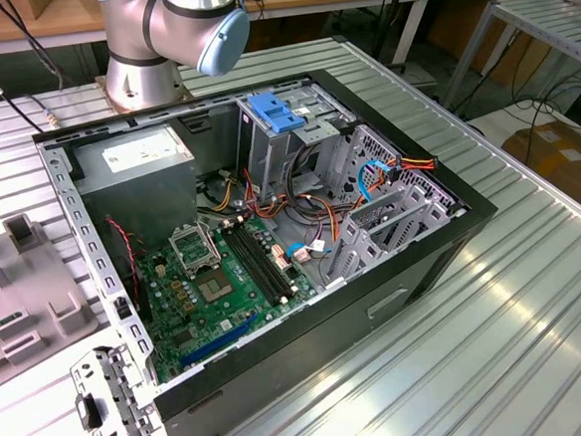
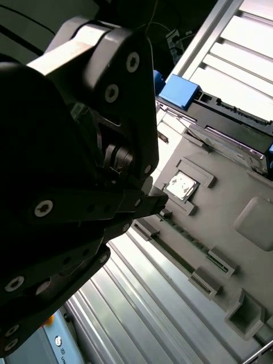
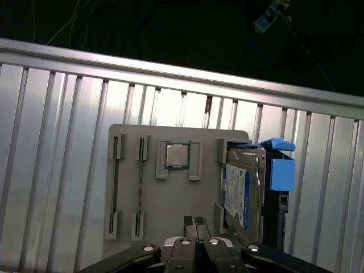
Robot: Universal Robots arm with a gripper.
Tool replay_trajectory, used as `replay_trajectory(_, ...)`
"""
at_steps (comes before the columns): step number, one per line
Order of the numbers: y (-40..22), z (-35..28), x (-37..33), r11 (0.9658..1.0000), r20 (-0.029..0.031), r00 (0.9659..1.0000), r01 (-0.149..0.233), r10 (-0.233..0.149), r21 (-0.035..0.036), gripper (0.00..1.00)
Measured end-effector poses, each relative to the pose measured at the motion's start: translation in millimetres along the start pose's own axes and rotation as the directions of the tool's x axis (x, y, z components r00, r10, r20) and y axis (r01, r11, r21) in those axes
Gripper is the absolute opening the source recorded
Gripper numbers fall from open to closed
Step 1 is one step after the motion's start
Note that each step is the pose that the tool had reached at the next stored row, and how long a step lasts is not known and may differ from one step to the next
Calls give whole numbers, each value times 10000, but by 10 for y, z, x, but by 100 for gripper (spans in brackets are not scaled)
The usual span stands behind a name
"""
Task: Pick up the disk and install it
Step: 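Pick up the disk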
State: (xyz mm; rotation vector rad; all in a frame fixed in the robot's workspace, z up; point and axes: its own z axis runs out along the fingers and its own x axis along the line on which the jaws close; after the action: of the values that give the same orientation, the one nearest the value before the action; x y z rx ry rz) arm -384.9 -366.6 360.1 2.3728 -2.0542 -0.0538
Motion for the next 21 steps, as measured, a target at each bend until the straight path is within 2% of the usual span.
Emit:
replay_trajectory(3, 0, 0, 0, 10000, 0, 10000, 7, -7, 0, 11)
replay_trajectory(4, 0, 0, 0, 10000, 0, 10000, 10, -10, 0, 17)
replay_trajectory(5, 0, 0, 0, 10000, 0, 10000, 14, -14, 0, 29)
replay_trajectory(6, 0, 0, 0, 10000, 0, 10000, 17, -17, 0, 29)
replay_trajectory(9, 0, 0, 0, 10000, -1, 10000, 25, -25, -1, 48)
replay_trajectory(13, 0, 0, -1, 10000, -1, 10000, 32, -32, -1, 48)
replay_trajectory(21, -11, 5, -72, 10000, -1, 10000, 32, -32, -1, 48)
